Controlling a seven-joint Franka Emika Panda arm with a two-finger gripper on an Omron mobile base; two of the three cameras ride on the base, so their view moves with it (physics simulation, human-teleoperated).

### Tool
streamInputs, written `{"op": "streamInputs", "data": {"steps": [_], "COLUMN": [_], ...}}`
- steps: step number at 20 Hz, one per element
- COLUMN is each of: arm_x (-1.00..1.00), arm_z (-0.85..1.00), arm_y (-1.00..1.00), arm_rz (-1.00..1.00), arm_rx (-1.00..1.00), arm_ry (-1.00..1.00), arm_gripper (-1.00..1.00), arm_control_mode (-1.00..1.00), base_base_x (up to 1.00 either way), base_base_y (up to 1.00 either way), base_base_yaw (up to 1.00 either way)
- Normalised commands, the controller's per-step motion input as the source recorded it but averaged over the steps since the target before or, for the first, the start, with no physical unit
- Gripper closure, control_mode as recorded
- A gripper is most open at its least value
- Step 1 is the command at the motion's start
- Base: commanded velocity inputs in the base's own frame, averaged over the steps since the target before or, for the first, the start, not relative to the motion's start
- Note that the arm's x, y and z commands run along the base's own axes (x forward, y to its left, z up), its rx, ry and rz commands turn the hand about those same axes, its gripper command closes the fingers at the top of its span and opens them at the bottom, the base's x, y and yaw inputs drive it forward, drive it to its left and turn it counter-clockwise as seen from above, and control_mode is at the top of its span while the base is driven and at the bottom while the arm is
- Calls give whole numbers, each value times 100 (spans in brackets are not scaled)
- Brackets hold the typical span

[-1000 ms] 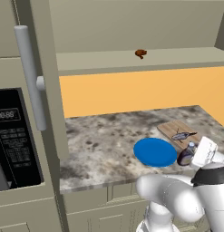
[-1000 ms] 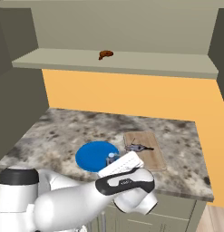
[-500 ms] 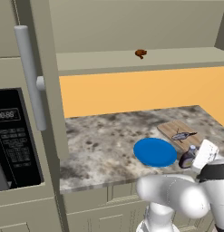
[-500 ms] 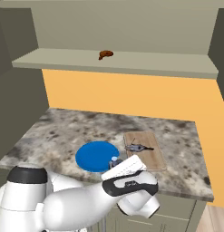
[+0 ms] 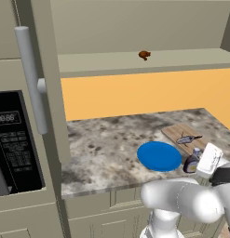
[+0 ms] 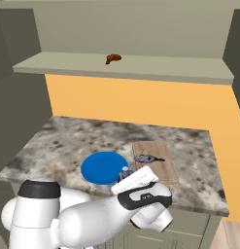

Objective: Pick the fish from the plate and place it on the cutting board. Then pick the condiment bottle from the cabinet and place it next to the cutting board.

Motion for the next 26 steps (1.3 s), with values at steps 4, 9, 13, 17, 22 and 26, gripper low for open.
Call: {"op": "streamInputs", "data": {"steps": [4,9,13,17,22,26], "arm_x": [1,0,0,-3,-14,-13], "arm_z": [-11,-8,-3,0,0,18], "arm_y": [-1,0,0,0,0,-7], "arm_rz": [0,0,0,0,0,0], "arm_rx": [0,0,0,0,0,0], "arm_ry": [0,2,0,0,0,0], "arm_gripper": [100,-100,-100,-100,-100,-100], "arm_control_mode": [-100,-100,-100,-100,-100,-100], "base_base_x": [0,0,0,0,0,0], "base_base_y": [0,0,0,0,0,0], "base_base_yaw": [0,0,0,0,0,0]}}
